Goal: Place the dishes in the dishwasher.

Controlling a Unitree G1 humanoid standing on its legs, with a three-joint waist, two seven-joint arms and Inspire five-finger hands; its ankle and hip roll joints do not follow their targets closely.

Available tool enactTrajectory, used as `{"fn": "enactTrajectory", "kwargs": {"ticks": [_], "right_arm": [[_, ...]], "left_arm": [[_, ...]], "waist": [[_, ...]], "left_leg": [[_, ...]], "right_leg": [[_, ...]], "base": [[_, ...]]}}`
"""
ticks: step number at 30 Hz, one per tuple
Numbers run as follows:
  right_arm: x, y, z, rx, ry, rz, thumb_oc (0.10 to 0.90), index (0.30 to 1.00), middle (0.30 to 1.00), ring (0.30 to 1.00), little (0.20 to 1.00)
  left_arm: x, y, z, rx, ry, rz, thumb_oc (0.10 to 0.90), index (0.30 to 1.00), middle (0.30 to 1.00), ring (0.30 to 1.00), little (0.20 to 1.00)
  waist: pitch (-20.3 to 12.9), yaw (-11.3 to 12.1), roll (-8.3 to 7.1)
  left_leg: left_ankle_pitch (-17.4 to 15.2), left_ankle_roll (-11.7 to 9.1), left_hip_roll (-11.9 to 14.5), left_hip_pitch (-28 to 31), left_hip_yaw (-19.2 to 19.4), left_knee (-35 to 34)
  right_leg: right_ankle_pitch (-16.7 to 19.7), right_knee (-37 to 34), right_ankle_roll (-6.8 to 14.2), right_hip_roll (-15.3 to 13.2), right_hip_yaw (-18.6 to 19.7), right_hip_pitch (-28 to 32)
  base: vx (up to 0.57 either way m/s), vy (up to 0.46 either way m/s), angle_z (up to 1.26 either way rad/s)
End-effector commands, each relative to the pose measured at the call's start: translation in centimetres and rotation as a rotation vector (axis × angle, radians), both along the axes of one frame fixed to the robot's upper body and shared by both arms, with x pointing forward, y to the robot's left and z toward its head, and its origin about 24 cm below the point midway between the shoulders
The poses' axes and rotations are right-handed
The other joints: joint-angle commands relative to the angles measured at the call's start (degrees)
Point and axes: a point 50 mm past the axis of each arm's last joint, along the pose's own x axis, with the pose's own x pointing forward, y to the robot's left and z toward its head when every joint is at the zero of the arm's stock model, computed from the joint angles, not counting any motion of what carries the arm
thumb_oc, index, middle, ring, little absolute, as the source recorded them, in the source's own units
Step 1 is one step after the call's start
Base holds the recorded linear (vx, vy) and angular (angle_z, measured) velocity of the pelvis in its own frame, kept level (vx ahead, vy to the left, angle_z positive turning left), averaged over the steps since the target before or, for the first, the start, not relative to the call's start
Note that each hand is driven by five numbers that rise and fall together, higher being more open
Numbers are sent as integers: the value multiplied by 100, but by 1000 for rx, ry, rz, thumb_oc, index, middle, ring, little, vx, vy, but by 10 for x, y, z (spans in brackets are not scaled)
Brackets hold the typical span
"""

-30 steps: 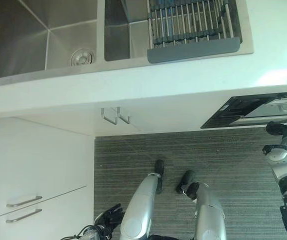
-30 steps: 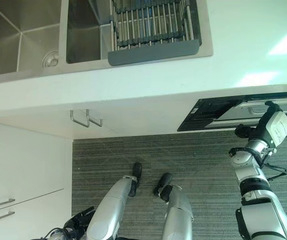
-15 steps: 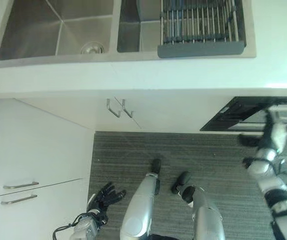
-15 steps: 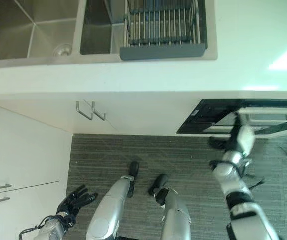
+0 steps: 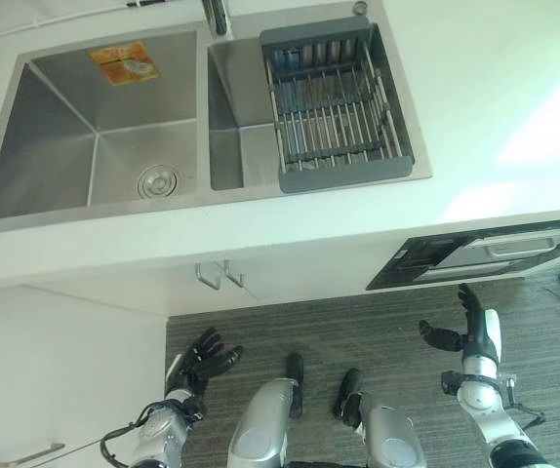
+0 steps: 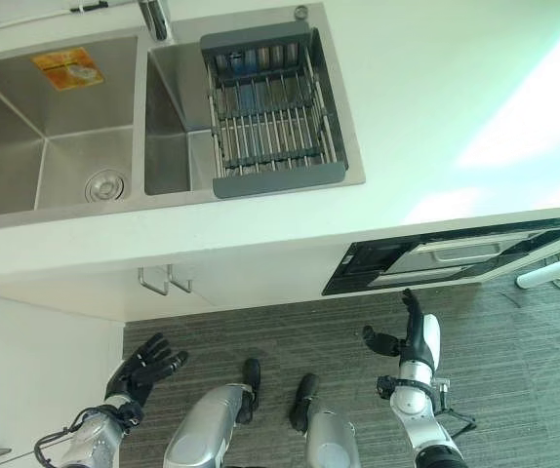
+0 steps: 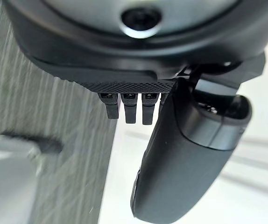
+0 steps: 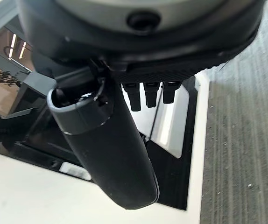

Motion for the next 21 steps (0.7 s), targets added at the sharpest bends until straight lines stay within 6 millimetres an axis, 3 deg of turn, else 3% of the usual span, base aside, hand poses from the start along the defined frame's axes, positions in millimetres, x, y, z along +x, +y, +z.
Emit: {"fn": "enactTrajectory", "kwargs": {"ticks": [1, 9, 14, 21], "right_arm": [[-2, -12, -2, 107, 43, -1, 800, 900, 900, 900, 900], [-50, -2, -61, 520, 281, -85, 800, 900, 900, 900, 900], [-70, 1, -78, 625, 341, -112, 800, 900, 900, 900, 900], [-80, 7, -86, 634, 399, -79, 800, 900, 900, 900, 900]], "left_arm": [[-26, -15, -18, -49, 111, -95, 800, 900, 900, 900, 900], [-59, -33, -44, -131, 336, -89, 800, 900, 900, 900, 900], [-76, -36, -53, -132, 428, -96, 800, 900, 900, 900, 900], [-86, -37, -58, -142, 478, -65, 800, 900, 900, 900, 900]], "waist": [[-749, -18, 188], [-1240, -256, 162], [-1394, -321, 99], [-1513, -365, 25]], "left_leg": [[-775, -350, 263, -206, 0, 162], [-955, -249, 275, 91, 203, 162], [-1054, -226, 280, 205, 322, 162], [-1158, -212, 307, 280, 459, 162]], "right_leg": [[-995, 160, 168, 21, 400, 356], [-906, 160, 219, 29, 505, 274], [-910, 160, 276, 12, 553, 262], [-936, 160, 322, -9, 571, 230]], "base": [[9, 30, -30], [-19, 13, -21], [-22, -8, -13], [-32, -10, -8]]}}
